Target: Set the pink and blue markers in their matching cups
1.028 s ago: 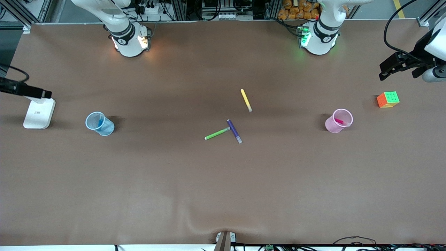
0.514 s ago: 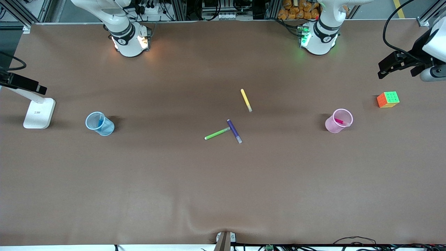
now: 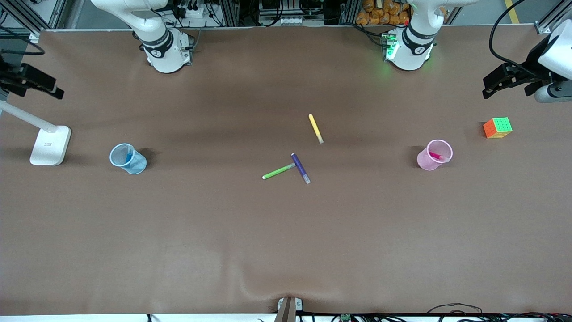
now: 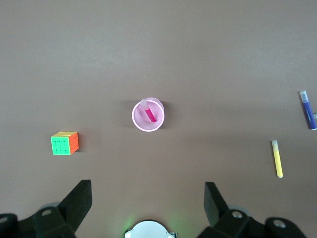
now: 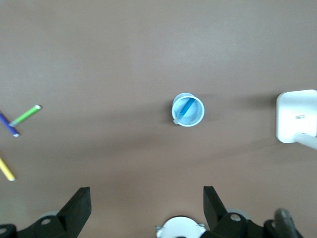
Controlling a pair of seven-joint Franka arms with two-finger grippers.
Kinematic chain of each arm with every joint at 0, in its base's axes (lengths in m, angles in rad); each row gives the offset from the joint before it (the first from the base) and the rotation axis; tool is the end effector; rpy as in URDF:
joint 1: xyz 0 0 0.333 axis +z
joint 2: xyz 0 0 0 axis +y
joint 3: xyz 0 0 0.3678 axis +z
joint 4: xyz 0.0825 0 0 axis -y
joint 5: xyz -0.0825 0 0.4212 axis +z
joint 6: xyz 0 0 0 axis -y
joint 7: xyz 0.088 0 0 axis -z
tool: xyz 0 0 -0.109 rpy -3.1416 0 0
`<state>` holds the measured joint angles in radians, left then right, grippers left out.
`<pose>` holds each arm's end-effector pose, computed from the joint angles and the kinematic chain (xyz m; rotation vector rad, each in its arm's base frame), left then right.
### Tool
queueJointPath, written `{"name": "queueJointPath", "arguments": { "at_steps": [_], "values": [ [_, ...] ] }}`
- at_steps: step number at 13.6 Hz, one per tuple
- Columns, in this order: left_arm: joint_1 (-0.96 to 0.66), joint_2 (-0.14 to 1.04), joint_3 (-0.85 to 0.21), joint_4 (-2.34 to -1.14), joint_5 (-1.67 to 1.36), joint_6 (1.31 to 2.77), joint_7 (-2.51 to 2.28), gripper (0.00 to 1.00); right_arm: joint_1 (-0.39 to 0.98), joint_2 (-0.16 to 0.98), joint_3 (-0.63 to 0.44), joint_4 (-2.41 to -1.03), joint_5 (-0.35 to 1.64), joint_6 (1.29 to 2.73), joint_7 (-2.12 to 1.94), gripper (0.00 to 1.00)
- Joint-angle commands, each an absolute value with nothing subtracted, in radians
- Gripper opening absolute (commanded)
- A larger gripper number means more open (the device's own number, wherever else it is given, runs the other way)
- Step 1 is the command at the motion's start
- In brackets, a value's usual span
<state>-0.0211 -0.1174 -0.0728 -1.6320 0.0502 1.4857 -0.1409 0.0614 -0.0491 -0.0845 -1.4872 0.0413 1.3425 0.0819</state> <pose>0.5376 -0.0477 0.7025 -3.0788 -0.0788 0.0341 0.5481 -0.0090 0.7250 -3.0924 0.1505 0.1503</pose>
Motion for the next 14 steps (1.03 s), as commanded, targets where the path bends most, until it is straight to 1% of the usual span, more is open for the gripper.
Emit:
{"name": "queueJointPath", "arguments": {
  "at_steps": [1,7,11,14],
  "values": [
    [-0.015,-0.153,-0.078,-1.658,0.043,1.479,-0.143,1.0,0.097,-0.087,-0.083,-1.536,-0.018,1.368,0.036,1.0],
    [-0.015,-0.15,-0.077,-1.648,0.043,1.479,-0.129,1.0,0.037,-0.083,-0.091,-1.529,-0.023,1.388,-0.177,1.0],
    [-0.012,-0.129,-0.069,-1.609,0.032,1.477,-0.13,1.0,0.029,-0.08,-0.089,-1.526,-0.02,1.384,-0.189,1.0],
    [-0.017,-0.127,-0.074,-1.606,0.041,1.467,-0.132,1.0,0.031,-0.08,-0.089,-1.526,-0.017,1.378,-0.186,1.0]
  ]
}}
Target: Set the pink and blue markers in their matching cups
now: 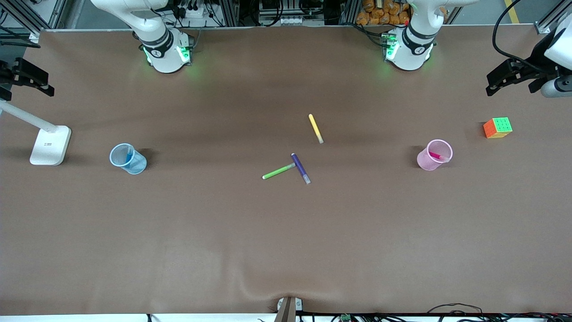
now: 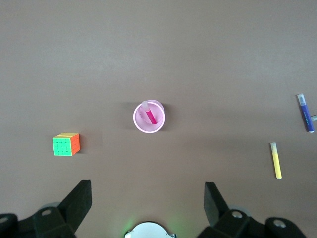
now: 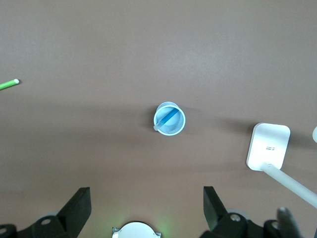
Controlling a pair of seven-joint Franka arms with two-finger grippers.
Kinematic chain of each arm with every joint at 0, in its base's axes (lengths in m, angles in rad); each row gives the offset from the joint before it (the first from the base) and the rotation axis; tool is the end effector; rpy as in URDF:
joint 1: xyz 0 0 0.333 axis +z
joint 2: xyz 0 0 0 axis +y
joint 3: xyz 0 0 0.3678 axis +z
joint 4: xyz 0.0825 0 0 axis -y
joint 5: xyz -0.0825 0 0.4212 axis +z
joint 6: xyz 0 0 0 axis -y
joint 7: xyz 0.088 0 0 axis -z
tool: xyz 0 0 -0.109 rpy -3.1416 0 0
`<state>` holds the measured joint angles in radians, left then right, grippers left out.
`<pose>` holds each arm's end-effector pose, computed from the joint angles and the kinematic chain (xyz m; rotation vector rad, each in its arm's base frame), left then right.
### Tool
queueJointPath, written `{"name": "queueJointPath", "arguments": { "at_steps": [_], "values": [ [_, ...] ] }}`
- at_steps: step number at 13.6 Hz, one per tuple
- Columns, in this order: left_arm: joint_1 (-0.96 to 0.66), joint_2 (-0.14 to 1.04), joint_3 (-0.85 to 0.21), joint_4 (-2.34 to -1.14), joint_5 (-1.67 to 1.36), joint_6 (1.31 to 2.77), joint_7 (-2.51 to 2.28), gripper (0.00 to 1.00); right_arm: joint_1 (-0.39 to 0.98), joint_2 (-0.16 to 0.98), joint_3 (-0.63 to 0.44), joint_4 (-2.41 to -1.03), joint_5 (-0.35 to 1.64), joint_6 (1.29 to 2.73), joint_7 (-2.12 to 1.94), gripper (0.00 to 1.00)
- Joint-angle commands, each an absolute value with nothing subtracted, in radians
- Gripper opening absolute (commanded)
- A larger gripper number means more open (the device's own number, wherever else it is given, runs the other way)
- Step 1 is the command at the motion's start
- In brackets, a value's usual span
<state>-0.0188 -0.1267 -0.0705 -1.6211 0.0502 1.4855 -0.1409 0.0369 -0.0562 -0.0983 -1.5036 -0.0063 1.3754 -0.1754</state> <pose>0.5343 -0.0451 0.7129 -3.0808 -0.0867 0.0037 0.5484 -0.0366 0.7234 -3.1267 -0.1774 0.1126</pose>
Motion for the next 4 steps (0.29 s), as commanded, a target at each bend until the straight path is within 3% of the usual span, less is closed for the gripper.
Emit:
{"name": "queueJointPath", "arguments": {
  "at_steps": [1,4],
  "values": [
    [-0.018,-0.127,-0.075,-1.606,0.044,1.463,-0.132,1.0,0.029,-0.08,-0.089,-1.526,-0.017,1.378,-0.187,1.0],
    [-0.017,-0.129,-0.077,-1.606,0.044,1.462,-0.13,1.0,0.029,-0.08,-0.089,-1.526,-0.017,1.378,-0.184,1.0]
  ]
}}
